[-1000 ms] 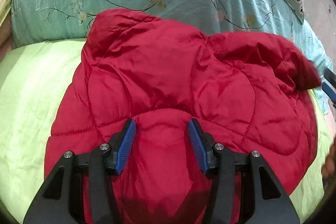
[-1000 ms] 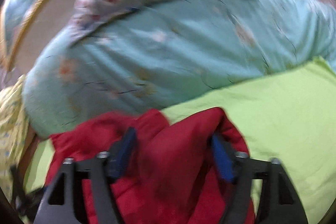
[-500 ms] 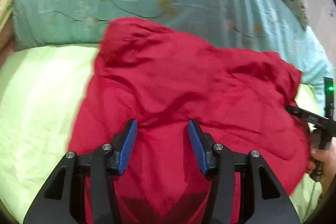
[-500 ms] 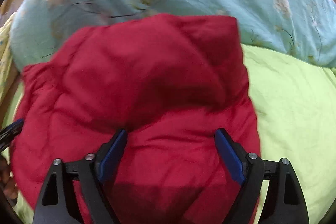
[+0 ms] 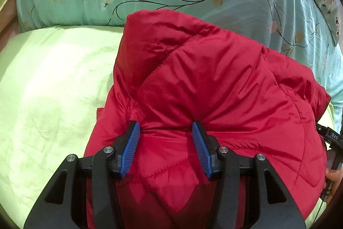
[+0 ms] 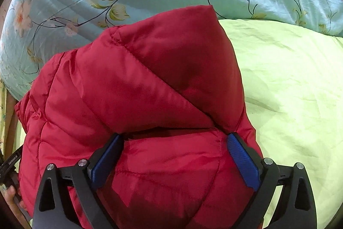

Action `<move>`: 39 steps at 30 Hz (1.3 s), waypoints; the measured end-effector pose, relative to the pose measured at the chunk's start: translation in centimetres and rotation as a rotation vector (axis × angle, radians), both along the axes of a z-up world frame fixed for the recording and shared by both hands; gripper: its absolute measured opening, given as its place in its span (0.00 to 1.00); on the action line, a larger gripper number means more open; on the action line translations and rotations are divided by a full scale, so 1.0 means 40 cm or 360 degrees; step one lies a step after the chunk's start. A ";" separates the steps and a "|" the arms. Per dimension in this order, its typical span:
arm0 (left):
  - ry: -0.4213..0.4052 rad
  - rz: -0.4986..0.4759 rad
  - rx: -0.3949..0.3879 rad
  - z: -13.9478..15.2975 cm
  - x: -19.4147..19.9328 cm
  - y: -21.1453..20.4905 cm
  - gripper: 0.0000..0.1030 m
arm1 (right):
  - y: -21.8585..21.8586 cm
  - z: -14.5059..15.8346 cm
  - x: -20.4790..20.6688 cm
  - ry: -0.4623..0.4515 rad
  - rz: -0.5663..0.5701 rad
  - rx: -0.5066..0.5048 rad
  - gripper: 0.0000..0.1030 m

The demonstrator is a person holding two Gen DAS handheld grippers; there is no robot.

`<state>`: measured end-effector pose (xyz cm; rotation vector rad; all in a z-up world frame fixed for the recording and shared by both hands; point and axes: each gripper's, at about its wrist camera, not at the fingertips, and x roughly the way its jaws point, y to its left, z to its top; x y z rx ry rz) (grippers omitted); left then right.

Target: Fold large clothes

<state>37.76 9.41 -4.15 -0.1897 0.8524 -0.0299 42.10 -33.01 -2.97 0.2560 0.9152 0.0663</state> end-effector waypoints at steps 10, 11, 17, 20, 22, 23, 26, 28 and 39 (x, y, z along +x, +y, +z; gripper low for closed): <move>0.0022 -0.0017 -0.0016 0.013 0.019 0.016 0.50 | -0.001 -0.022 -0.036 -0.0008 -0.0003 0.0006 0.96; 0.0024 -0.0016 -0.0015 0.013 0.018 0.016 0.50 | -0.002 -0.021 -0.037 -0.0007 -0.0005 0.0007 0.96; 0.0000 -0.0045 -0.0082 0.036 -0.010 0.038 0.49 | -0.022 0.018 -0.088 -0.0093 -0.0035 0.0045 0.93; -0.0011 -0.0056 -0.0118 0.050 -0.033 0.049 0.51 | -0.031 0.041 -0.120 -0.0125 -0.0025 0.0047 0.93; -0.0039 -0.0081 -0.0137 0.064 -0.056 0.055 0.57 | -0.040 0.053 -0.143 -0.0135 -0.0008 0.0071 0.93; -0.0056 -0.0090 -0.0148 0.072 -0.068 0.059 0.62 | -0.045 0.059 -0.153 -0.0138 -0.0002 0.0081 0.93; -0.0110 -0.0114 -0.0188 0.084 -0.109 0.075 0.75 | -0.063 0.062 -0.189 -0.0139 0.0027 0.0119 0.93; -0.0136 -0.0124 -0.0202 0.090 -0.134 0.087 0.76 | -0.075 0.059 -0.210 -0.0128 0.0040 0.0128 0.95; -0.0082 -0.0049 -0.0459 0.036 -0.187 0.218 0.80 | -0.159 0.001 -0.275 -0.0049 0.0038 0.0277 0.95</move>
